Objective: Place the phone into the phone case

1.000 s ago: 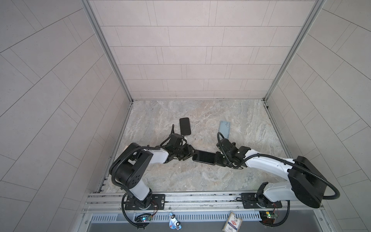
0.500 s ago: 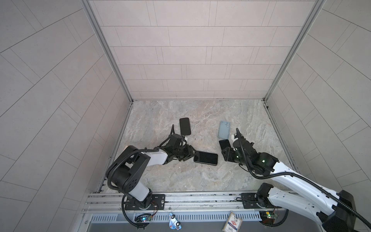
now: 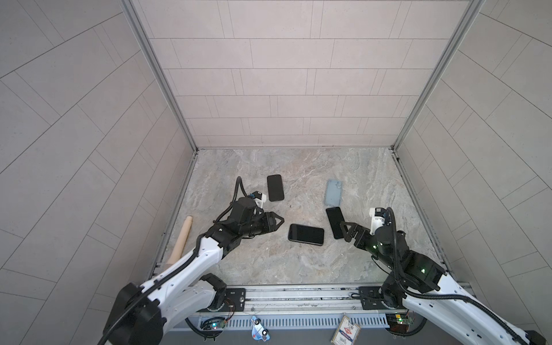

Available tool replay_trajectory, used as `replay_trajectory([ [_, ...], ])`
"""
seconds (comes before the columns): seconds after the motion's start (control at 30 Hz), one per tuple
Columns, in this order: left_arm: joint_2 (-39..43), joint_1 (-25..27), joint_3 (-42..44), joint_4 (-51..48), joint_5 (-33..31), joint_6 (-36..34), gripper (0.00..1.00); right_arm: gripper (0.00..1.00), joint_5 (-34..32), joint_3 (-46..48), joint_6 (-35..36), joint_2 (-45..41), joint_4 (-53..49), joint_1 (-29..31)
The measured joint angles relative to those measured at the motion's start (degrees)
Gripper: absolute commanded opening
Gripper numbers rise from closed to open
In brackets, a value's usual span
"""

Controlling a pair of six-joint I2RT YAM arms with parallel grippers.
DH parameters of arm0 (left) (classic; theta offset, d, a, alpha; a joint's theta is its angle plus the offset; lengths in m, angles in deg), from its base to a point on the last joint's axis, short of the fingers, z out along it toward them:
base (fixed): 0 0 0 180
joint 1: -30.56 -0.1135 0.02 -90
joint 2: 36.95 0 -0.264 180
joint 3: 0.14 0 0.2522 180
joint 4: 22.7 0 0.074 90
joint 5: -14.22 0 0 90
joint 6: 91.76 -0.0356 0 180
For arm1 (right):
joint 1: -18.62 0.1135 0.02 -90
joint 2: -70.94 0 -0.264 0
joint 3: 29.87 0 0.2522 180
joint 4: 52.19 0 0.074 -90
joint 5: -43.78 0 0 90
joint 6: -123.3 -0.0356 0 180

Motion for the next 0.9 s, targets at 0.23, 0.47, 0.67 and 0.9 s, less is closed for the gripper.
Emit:
replay_trajectory([
  [0.23, 9.11, 0.09, -5.38, -12.07, -5.55, -5.14, 0.86, 1.00, 3.04, -0.39, -0.35, 8.26, -0.15, -0.46],
  [0.47, 5.07, 0.11, -2.51, -12.98, -6.75, -5.11, 1.00, 0.93, 4.28, -14.10, 5.35, 32.17, -6.32, 4.98],
  [0.67, 0.83, 0.11, 3.37, -6.21, -5.33, -0.85, 1.00, 0.59, 2.05, -24.59, 9.70, 41.55, -9.31, 14.91],
  [0.9, -10.47, 0.11, 2.40, 0.83, -0.31, -0.42, 1.00, 0.28, 2.27, -21.24, 7.78, 41.83, -9.35, 14.80],
])
